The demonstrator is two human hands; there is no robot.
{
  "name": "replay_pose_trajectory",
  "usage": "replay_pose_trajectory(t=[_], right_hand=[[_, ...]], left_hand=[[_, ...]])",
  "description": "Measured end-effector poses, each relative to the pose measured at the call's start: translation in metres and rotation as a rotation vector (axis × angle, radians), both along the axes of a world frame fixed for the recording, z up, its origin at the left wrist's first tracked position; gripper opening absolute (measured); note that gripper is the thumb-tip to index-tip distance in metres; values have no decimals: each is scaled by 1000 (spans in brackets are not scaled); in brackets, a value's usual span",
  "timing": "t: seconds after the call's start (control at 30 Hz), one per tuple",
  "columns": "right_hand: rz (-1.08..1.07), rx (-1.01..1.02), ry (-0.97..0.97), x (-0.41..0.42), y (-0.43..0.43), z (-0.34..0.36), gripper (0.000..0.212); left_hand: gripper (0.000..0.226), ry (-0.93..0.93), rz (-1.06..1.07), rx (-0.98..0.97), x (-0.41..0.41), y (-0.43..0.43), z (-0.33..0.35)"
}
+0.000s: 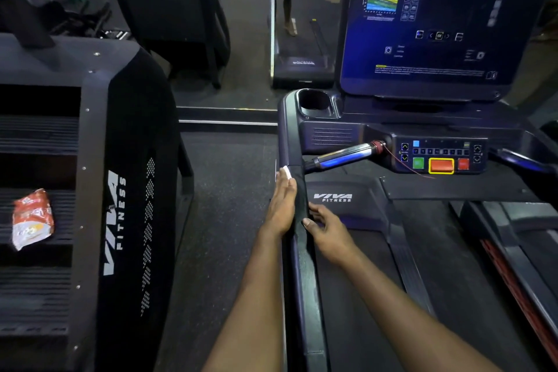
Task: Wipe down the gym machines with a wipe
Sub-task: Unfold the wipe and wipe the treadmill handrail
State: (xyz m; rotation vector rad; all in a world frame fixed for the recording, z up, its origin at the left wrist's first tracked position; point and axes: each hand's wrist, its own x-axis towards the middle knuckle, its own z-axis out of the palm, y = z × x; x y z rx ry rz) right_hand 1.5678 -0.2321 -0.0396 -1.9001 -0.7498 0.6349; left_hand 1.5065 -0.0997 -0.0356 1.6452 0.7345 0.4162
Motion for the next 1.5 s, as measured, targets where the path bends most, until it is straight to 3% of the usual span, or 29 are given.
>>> replay_pose_trajectory(t=[0.1,0.23,0.33,0.5,0.67,0.73,0.8,0.9,1.0,1.2,1.33,1.5], right_hand=[[-3,-14,10,2,0,2,36],[8,-10,16,4,0,-1,34],[21,0,27,5,-1,-2,32],[23,8,42,4,-2,-2,39],[43,-15,118,7,-7,-6,52],[68,-42,116,12,-9,-7,45],[84,-156,47,19,-17,-13,20],[64,-377,-7,27,-43,-28,38],[-40,-449,87,35,-71,-42,29],[-92,-303,108,36,-59,-22,28],[-66,-35,14,31,-27,13,34],[137,123,-175,29,1,40,50]], left_hand=[[58,-31,27,-66,-5,-6,-7],[85,-19,79,-286,-31,-27,-50],[85,-14,60,-363,-32,-25,-75],[59,8,59,-99,-22,-26,-3],[62,122,-74,303,5,-5,4],[61,216,-126,482,18,1,9],[59,261,-170,634,22,4,10],[55,215,-195,701,12,0,7],[52,16,-45,610,-6,-23,4],[36,-103,313,443,-29,-49,17],[34,-90,376,462,-34,-43,21],[44,-84,374,450,-34,-47,28]])
